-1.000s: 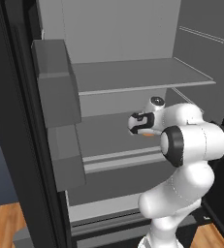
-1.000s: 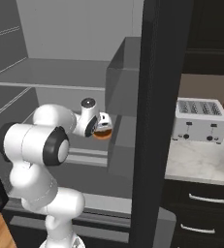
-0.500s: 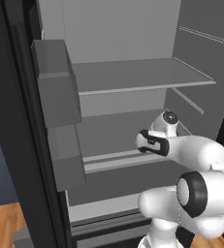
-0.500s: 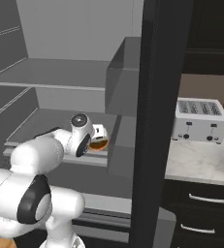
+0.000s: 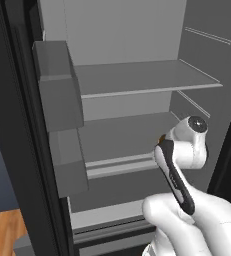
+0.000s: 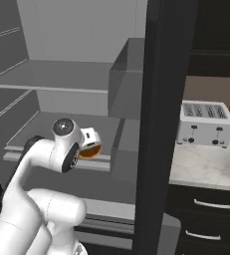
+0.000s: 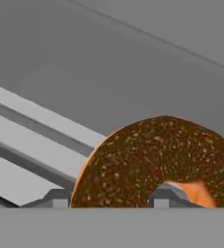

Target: Take the donuts from the fridge and place them on the empty tray on the dining counter.

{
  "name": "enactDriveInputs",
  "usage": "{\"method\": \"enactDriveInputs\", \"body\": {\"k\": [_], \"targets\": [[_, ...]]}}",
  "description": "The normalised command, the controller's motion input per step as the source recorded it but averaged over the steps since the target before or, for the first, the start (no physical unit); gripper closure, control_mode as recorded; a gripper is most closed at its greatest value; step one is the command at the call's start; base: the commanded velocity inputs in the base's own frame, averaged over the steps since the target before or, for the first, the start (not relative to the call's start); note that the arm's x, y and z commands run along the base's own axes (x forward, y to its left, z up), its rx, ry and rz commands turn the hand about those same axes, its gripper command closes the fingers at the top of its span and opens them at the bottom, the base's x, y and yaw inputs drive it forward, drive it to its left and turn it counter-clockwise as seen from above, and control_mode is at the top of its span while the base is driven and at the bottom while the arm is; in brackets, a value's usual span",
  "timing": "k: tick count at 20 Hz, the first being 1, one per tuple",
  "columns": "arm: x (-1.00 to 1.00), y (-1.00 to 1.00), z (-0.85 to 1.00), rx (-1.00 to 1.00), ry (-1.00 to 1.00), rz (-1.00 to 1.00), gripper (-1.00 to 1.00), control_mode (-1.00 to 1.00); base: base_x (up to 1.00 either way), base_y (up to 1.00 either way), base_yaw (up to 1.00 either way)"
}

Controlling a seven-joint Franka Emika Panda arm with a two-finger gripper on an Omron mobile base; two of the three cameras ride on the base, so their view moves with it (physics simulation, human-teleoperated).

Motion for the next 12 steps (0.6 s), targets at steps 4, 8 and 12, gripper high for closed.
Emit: {"method": "enactDriveInputs", "body": {"k": [4, 8, 12], "targets": [[-1.00, 0.04, 1.00, -0.09, 0.00, 0.09, 1.00, -1.00, 0.00, 0.00, 0.00], [-1.00, 0.03, 1.00, -0.10, -0.04, 0.06, 1.00, -1.00, 0.00, 0.00, 0.00], [-1.00, 0.03, 1.00, -0.11, -0.01, 0.02, 1.00, -1.00, 0.00, 0.00, 0.00]]}}
